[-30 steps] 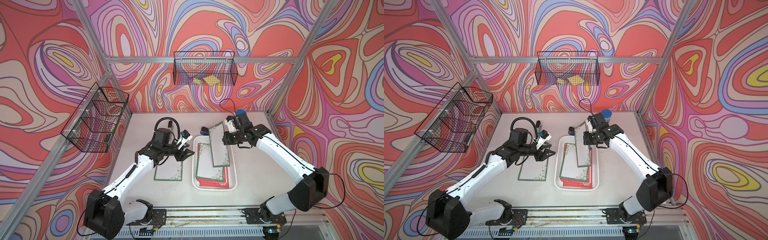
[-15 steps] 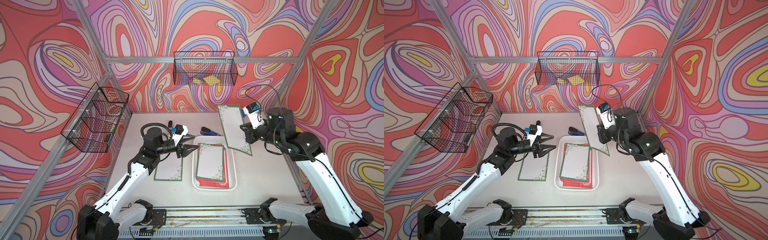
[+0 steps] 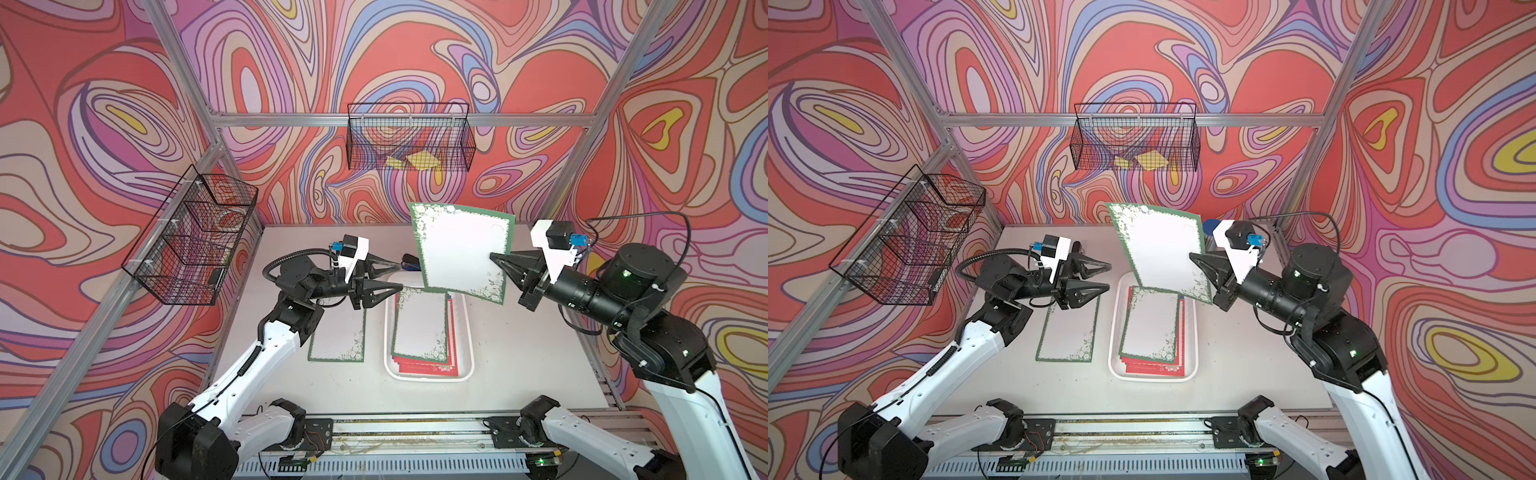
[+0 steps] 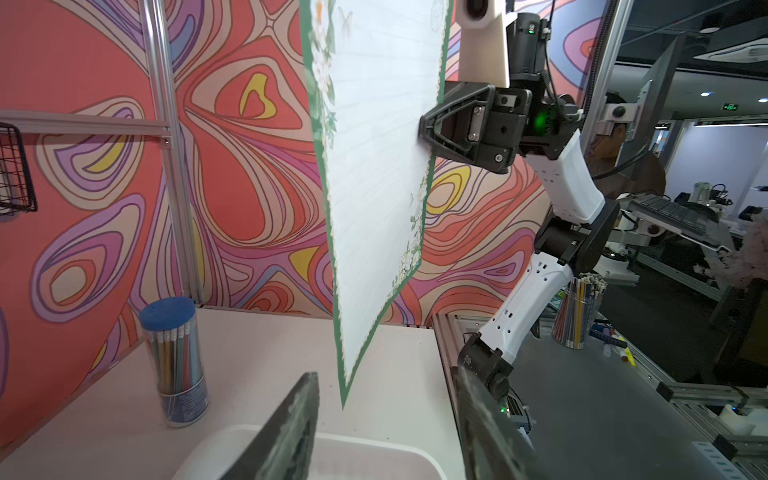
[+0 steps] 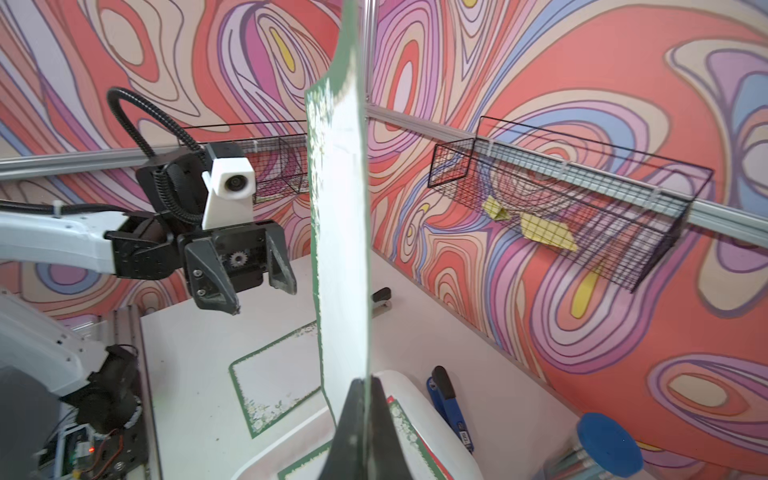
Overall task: Take out the stationery paper from the storage box
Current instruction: Place the stationery paper at the center of the board.
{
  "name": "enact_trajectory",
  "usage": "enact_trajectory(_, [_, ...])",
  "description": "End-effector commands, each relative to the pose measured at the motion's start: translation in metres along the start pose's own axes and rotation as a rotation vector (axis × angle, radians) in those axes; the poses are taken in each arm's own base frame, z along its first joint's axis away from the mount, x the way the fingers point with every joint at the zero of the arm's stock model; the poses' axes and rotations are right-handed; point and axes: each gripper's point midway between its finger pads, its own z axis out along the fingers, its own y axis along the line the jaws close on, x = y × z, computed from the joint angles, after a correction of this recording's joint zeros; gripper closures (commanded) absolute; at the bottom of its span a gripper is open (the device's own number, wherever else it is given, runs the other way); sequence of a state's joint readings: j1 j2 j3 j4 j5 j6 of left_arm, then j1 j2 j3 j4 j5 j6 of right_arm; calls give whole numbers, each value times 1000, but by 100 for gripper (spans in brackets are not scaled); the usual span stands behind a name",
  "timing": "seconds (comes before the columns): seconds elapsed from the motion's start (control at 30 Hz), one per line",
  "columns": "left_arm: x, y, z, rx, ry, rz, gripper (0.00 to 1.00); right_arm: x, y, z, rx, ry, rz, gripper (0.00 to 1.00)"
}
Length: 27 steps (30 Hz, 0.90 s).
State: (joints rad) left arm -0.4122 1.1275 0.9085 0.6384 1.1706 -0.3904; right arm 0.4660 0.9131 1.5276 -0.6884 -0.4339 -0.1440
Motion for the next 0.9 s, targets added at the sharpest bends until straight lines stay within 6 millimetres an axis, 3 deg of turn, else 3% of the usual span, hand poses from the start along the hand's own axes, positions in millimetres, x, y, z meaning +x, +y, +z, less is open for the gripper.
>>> enact_trajectory(0.0, [-28,-23,2,81,-42,66,46,-25,21,-1,-130,-122,53,100])
enact_trajectory(0.23, [-50,-53,1,173,-61,109,53,-34,32,2,-223,-163,104,100])
enact_trajectory(0.4, [-61,-55,2,172,-59,91,57,-34,46,2,-319,-165,106,100])
enact_trajectory(0.57, [-65,-54,4,166,-41,65,62,-31,47,5,-330,-154,100,100])
enact_trajectory(0.67, [-64,-56,3,176,-29,57,62,-28,48,8,-348,-141,108,100])
enact_trajectory(0.87, [-39,-47,4,152,55,-2,62,-22,50,12,-369,-136,110,100])
